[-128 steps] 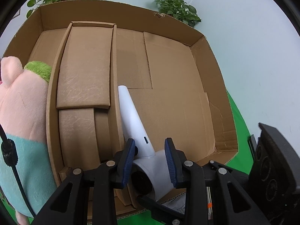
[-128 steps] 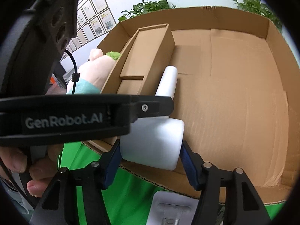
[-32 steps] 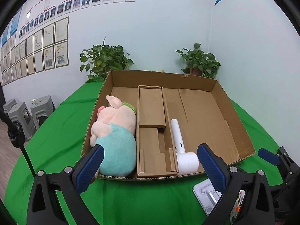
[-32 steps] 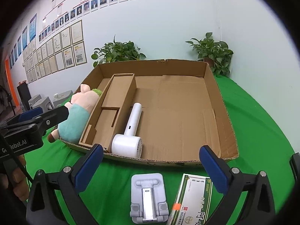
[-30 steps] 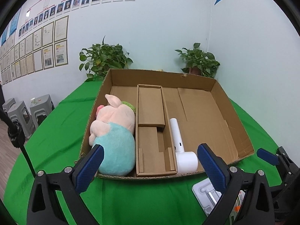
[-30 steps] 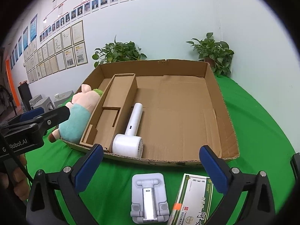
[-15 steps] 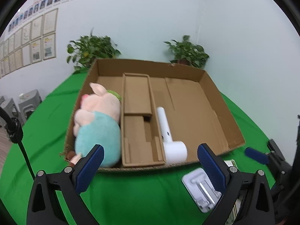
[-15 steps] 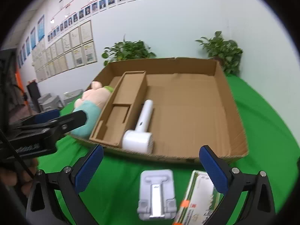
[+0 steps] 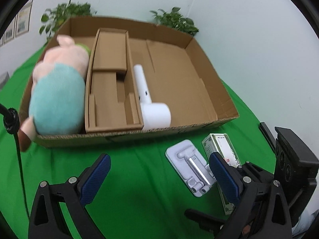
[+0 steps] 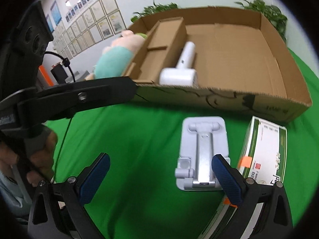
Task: Organize objects
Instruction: 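Move the left gripper back toward the white phone stand, then grasp the white phone stand by its base with the left gripper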
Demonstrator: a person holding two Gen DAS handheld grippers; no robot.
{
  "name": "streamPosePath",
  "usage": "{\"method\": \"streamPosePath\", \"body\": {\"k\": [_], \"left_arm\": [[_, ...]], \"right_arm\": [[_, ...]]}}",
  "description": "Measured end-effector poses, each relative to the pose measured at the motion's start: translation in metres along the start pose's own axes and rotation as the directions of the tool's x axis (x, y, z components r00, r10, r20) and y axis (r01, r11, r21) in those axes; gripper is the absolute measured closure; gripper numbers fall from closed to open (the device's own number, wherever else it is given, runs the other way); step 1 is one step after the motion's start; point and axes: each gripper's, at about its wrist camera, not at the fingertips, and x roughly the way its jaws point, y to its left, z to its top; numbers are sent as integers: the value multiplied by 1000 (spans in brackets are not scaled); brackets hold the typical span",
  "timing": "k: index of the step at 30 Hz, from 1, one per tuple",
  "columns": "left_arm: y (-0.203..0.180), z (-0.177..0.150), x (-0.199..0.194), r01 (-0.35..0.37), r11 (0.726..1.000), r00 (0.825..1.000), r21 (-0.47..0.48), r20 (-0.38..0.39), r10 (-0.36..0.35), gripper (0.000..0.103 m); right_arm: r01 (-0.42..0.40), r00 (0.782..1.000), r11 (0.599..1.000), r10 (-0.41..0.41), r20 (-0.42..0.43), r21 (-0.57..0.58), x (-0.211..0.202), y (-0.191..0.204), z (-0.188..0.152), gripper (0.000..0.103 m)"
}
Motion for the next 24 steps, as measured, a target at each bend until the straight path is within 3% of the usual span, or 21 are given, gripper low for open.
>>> {"method": "streamPosePath", "body": {"k": [5, 11, 19, 24], "left_arm": [[9, -6, 7, 30, 998, 999, -46, -21, -32, 4], [11, -10, 8, 28, 998, 999, -48, -24, -29, 4], [17, -14, 10, 10, 998, 1000, -68, -28, -12, 4], [30, -17, 11, 11, 994, 999, -110, -39, -16, 4]], "right_arm": [[110, 994, 993, -111, -20, -29, 5, -12, -4, 3], [185, 982, 983, -185, -32, -22, 5, -29, -1, 3], [114, 992, 989, -118, -36, -91, 13, -7, 4, 2], [134, 988, 987, -140, -66, -84, 24, -3, 5, 4]]}}
